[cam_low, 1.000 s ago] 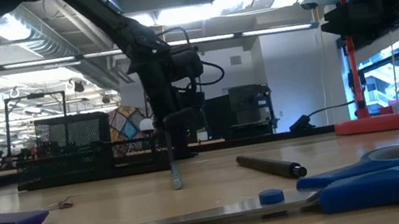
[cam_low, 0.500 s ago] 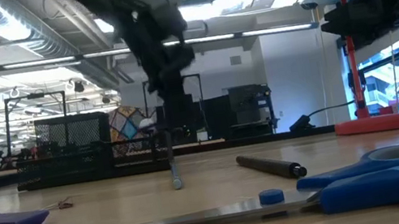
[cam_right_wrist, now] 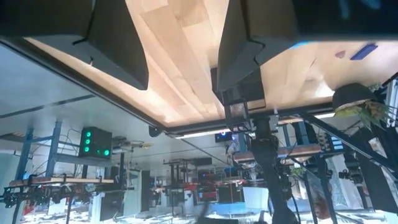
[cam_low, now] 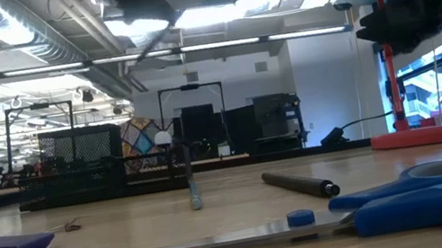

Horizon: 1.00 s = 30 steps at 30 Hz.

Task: Pick and place office supplies into organizer
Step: Put the top black pen into the black desk organizer

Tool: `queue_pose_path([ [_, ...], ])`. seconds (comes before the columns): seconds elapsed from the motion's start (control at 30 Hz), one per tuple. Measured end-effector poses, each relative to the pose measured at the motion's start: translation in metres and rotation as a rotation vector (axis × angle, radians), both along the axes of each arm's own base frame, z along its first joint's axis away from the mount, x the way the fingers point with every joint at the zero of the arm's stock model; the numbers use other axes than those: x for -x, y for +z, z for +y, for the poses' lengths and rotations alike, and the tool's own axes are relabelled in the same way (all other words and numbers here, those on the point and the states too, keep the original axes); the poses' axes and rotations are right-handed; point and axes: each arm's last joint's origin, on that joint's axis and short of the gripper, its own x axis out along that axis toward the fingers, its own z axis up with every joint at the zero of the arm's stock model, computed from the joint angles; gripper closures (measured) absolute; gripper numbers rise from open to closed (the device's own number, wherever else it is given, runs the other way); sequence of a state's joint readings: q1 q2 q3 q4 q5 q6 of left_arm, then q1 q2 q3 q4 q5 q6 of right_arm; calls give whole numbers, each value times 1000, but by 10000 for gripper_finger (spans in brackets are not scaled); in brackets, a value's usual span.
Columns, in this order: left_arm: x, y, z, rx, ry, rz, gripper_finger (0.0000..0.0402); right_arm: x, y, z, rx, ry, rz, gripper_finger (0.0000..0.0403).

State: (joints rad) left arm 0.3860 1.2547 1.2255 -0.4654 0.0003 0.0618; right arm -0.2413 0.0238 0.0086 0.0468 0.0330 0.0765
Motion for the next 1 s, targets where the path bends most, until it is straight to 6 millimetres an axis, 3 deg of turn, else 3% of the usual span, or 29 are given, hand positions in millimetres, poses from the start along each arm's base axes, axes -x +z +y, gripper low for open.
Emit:
queue_pose_path([
  [0.17, 32, -11, -24, -9, -32, -111, 382, 0, -1, 0, -2, 0, 8, 208],
  [0.47, 72, -81, -48, 27, -43, -223, 381, 0, -1, 0, -3, 0, 7, 208],
  [0.67, 87, -119, -51, 49, -23, -284, 380, 0, -1, 0, -3, 0, 8, 208],
  [1.0, 94, -152, -54, 99, -13, -267, 379, 0, -2, 0, -27, 0, 12, 208],
])
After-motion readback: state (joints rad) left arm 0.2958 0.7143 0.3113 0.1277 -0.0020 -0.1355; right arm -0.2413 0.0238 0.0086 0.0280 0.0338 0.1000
